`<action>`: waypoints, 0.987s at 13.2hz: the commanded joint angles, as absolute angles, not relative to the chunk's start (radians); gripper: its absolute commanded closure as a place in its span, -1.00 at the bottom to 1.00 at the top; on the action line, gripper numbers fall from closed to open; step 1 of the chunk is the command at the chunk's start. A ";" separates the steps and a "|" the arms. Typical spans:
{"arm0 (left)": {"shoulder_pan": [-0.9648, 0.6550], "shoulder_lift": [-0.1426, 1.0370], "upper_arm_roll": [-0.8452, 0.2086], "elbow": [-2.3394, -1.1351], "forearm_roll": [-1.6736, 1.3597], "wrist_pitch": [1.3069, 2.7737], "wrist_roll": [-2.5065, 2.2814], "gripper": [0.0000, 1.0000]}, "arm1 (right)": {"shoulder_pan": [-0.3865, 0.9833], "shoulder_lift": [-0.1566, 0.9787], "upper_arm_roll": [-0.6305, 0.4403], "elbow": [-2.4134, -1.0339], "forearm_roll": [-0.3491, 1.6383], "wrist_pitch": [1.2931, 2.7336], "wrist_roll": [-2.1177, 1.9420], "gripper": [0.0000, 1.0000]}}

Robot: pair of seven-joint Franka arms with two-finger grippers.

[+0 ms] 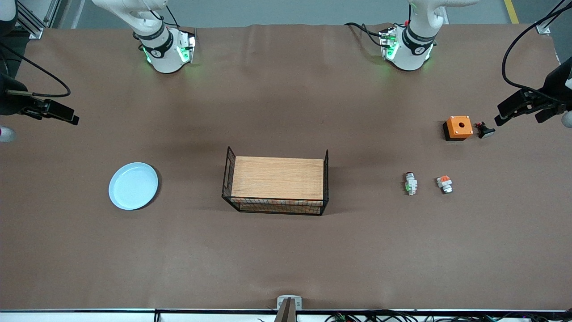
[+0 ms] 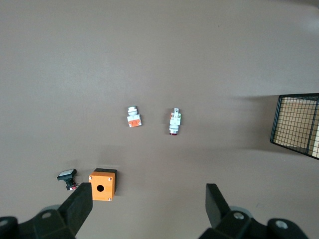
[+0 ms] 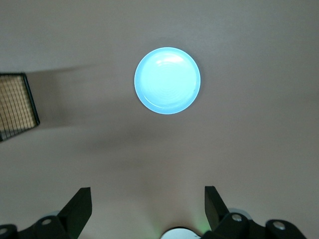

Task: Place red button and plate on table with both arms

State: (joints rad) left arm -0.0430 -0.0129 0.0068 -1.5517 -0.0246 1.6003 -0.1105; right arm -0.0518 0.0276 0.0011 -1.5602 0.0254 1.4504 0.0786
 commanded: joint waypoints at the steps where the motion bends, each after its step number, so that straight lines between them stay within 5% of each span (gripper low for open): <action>1: -0.038 -0.011 0.005 -1.537 -0.034 1.583 -0.094 -1.00 | -0.038 -0.017 -0.009 -1.548 0.011 1.437 0.028 -1.00; 6: -0.038 -0.009 0.006 -1.537 -0.031 1.583 -0.094 -0.99 | -0.015 -0.118 -0.009 -1.595 0.006 1.440 0.069 -1.00; 13: -0.038 -0.009 0.006 -1.537 -0.032 1.585 -0.094 -0.99 | -0.014 -0.123 -0.006 -1.594 0.005 1.447 0.069 -1.00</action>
